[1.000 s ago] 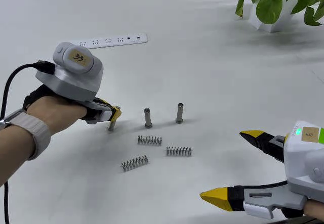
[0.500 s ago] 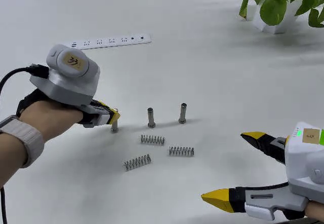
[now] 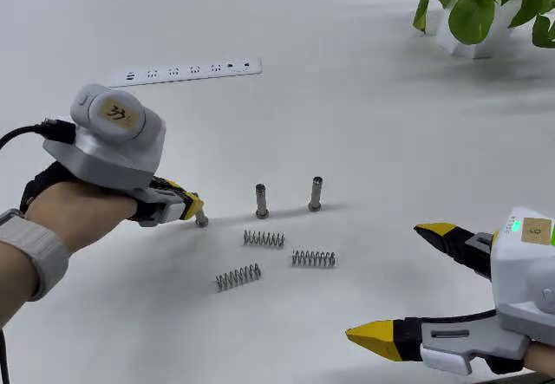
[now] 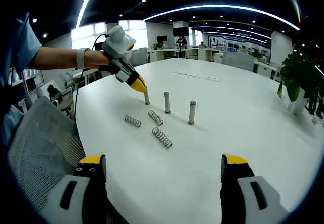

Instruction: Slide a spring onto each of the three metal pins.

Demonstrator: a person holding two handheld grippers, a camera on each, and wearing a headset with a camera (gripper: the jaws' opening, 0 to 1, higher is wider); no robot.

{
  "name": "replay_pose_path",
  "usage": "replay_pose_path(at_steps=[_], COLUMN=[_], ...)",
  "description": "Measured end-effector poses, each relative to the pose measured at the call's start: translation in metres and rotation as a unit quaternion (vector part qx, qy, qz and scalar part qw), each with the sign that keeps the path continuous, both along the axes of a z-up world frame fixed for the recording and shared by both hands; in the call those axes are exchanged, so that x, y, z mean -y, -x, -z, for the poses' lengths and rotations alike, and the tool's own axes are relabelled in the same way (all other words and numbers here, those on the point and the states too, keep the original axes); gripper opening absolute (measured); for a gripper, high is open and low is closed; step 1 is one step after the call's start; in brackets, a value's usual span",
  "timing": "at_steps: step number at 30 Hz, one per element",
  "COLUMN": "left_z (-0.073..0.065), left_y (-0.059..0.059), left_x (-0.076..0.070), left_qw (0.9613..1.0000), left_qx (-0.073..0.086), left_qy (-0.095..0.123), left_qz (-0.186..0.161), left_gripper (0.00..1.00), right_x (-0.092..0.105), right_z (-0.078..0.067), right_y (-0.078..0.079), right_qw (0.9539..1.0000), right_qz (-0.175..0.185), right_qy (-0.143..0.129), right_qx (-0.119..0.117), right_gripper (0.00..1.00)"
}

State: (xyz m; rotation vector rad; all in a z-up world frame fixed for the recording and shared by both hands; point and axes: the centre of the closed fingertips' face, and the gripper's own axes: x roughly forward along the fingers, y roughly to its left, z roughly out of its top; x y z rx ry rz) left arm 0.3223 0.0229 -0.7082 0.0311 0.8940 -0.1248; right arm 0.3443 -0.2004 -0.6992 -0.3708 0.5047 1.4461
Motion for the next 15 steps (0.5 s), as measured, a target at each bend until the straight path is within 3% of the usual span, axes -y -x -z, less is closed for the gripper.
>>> replay_pose_path(at_steps=[4, 15], left_z=[-0.0003, -0.0008], left_y=[-0.0006, -0.0022], left_x=[0.0026, 0.008], left_qw=[1.0, 0.9999], left_qx=[-0.002, 0.009], left_qy=[0.001, -0.001], left_qz=[0.005, 0.01], left_gripper=[0.08, 0.08], right_x=[0.0001, 0.0005], right_z=[0.0001, 0.0001], right_y=[0.0, -0.0002], right_qw=[1.0, 1.0], right_qz=[0.0, 0.0], right_qy=[0.0, -0.001], right_qx=[0.0, -0.001], right_gripper=[0.95, 0.95])
